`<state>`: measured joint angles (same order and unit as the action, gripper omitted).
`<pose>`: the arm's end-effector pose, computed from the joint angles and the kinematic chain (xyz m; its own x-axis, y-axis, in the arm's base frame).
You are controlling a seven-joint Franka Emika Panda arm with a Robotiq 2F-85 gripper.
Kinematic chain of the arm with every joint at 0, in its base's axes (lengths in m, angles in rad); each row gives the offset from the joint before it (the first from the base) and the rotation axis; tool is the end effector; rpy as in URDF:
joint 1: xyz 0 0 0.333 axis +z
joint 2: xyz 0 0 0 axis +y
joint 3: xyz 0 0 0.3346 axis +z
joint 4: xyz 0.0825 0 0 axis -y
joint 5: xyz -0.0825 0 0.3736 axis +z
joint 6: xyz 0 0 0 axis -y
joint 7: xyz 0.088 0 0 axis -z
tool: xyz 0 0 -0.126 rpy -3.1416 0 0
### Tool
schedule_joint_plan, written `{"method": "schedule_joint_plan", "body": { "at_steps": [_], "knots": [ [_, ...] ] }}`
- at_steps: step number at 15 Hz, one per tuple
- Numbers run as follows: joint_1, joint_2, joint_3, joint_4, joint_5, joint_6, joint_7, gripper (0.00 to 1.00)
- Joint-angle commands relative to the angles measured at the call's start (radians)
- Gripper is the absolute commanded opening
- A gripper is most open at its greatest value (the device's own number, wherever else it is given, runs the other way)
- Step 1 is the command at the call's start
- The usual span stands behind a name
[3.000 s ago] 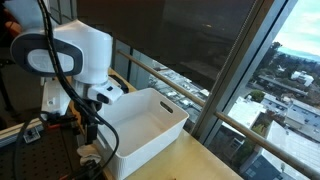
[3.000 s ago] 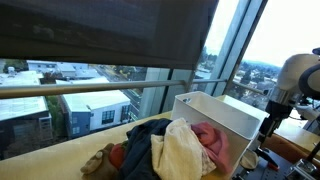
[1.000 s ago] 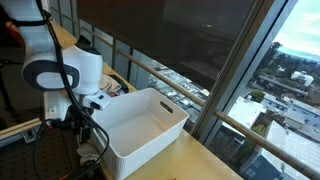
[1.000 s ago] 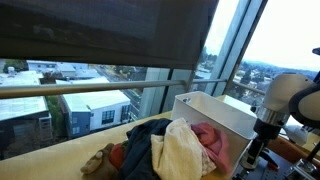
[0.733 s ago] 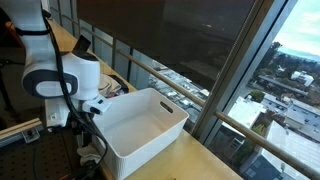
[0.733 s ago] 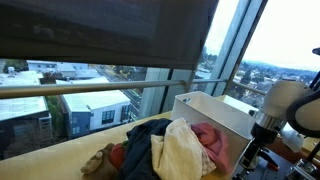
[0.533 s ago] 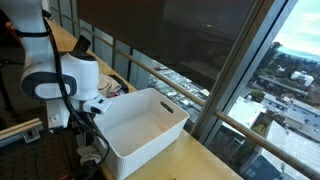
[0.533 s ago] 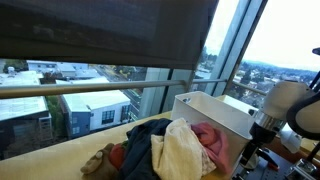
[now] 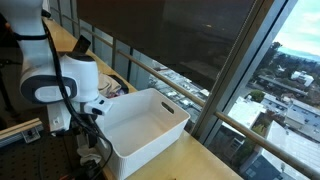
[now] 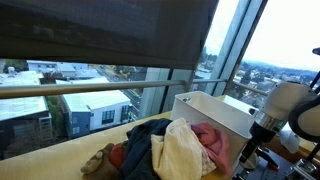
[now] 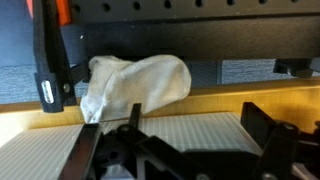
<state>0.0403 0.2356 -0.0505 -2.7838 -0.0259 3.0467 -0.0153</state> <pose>0.3772 -0.0035 0.1549 0.9991 0.0326 0.0270 0.0322 -0.9994 0.0154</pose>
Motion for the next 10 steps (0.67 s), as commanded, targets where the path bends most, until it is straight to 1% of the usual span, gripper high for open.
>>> {"method": "schedule_joint_plan", "body": {
  "at_steps": [1,3,5,7,10],
  "knots": [
    [0.078,0.001,-0.142,0.002,-0.097,-0.002,0.056,1.0],
    [0.111,-0.015,-0.216,0.005,-0.148,-0.019,0.08,1.0],
    [0.134,-0.023,-0.266,0.007,-0.18,-0.033,0.099,1.0],
    [0.164,-0.042,-0.289,0.011,-0.197,-0.061,0.125,1.0],
    [0.193,-0.084,-0.277,0.02,-0.214,-0.129,0.187,1.0]
  ]
}}
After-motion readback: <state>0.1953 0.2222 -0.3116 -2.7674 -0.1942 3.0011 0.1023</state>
